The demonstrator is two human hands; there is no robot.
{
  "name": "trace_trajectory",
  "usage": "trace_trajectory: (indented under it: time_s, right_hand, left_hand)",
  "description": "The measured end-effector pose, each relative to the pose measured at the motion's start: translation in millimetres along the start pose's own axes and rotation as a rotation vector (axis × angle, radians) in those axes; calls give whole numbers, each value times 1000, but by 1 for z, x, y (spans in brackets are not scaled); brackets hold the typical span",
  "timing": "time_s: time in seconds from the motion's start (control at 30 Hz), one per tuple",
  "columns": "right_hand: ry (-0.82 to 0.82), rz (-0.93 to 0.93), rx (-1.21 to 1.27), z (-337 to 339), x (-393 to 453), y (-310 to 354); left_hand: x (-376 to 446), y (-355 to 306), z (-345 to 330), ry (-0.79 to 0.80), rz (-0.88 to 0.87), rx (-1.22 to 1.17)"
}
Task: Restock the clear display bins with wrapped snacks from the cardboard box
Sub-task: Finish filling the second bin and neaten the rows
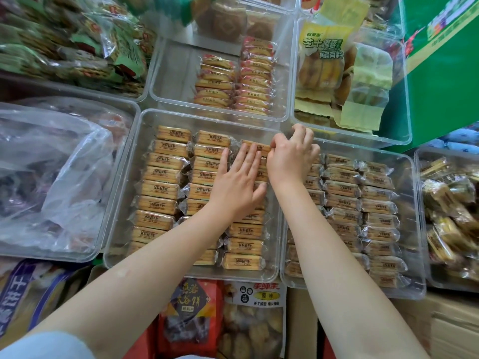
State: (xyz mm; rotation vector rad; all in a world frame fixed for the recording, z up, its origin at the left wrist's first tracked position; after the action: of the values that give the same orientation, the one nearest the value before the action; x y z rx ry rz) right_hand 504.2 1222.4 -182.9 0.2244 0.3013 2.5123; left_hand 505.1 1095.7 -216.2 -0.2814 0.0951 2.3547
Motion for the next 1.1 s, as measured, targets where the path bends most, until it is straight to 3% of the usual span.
trace_trajectory:
  time_s: [0.1,0.2,0.27,0.33,0.47,0.77,0.9,1.07,1.1]
  right_hand:
    - [-32,40,-8,4,-5,3]
    - [-156,191,127,7,-29,13]
    - [-104,251,272,2,-51,29]
    - [16,231,404,-8,-65,44]
    - [216,101,419,-31,-63,50]
    - [306,165,157,-46,-68,37]
    - [365,149,252,-31,-69,41]
    - [250,227,445,20,-120,42]
    - [321,232,433,28,-135,43]
  left_hand:
    - [0,6,10,18,-38,-40]
    - [-15,36,23,-122,51,-120]
    - [-30,66,19,-149,190,-152]
    - [-39,86,9,-78,251,-114]
    - [-36,85,-5,-91,138,44]
    - [-34,83,-18,-120,137,88]
    - [-41,87,-9,-96,110,47]
    - [-108,100,3,-86,96,-150]
    - [-128,102,2,-97,90,-178]
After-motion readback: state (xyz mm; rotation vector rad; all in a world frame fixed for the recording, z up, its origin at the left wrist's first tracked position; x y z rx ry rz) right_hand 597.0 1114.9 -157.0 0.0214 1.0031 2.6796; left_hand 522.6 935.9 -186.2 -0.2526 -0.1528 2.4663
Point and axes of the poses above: each hand's wrist, its own x-axis towards the middle knuckle, its own z-axis out of the back of the hand, y = z × x, the point moved 3 cm from there along x, towards the middle knuckle, and after that the axes turned 9 degrees about x, right-handed, at the moved point
